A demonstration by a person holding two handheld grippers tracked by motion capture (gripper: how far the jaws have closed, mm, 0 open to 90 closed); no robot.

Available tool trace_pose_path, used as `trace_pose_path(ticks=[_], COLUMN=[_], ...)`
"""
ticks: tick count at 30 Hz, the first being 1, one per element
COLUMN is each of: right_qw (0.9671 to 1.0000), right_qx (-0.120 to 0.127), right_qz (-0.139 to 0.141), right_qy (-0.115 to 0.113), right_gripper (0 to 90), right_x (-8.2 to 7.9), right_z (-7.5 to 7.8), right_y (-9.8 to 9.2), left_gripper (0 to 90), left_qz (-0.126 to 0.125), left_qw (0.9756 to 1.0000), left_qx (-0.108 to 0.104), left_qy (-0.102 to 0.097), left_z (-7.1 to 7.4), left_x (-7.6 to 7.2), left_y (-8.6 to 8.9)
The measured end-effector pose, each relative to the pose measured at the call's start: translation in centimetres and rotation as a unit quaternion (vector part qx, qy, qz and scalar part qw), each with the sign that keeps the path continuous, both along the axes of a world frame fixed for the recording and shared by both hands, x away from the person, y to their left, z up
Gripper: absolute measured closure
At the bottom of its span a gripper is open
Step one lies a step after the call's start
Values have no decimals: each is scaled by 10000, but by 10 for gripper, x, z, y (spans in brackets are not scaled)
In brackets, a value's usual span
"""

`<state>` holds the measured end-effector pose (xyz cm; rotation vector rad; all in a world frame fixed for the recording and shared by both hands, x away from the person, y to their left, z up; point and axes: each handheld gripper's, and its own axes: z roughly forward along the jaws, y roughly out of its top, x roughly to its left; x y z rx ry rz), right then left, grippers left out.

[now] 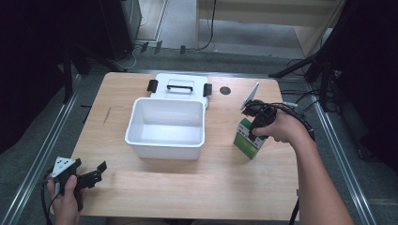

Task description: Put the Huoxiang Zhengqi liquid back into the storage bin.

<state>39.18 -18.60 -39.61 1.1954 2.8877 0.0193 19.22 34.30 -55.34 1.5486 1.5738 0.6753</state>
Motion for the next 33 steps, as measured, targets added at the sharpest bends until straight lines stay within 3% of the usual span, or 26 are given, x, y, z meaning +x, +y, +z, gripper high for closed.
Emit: trace_pose_path(ticks=[4,7,10,19,33], right_qw=[9995,9965,9949,9911,9853], right_qx=[24,-47,-79,-11,41], right_qz=[269,762,923,1217,1622], right_qy=[-138,-344,-405,-536,-537], right_gripper=[650,649,649,648,647], right_x=[-3,-7,-9,-15,-20], right_z=[3,7,9,28,65], right_y=[0,0,1,7,23], left_gripper=[11,11,11,11,11], left_qz=[6,7,0,3,-10], left_qw=[10000,10000,10000,10000,10000], left_qx=[-3,-3,-1,10,13], left_qy=[2,1,1,-10,-1], left_z=[0,0,0,0,0], left_x=[0,0,0,0,0], left_y=[0,0,0,0,0])
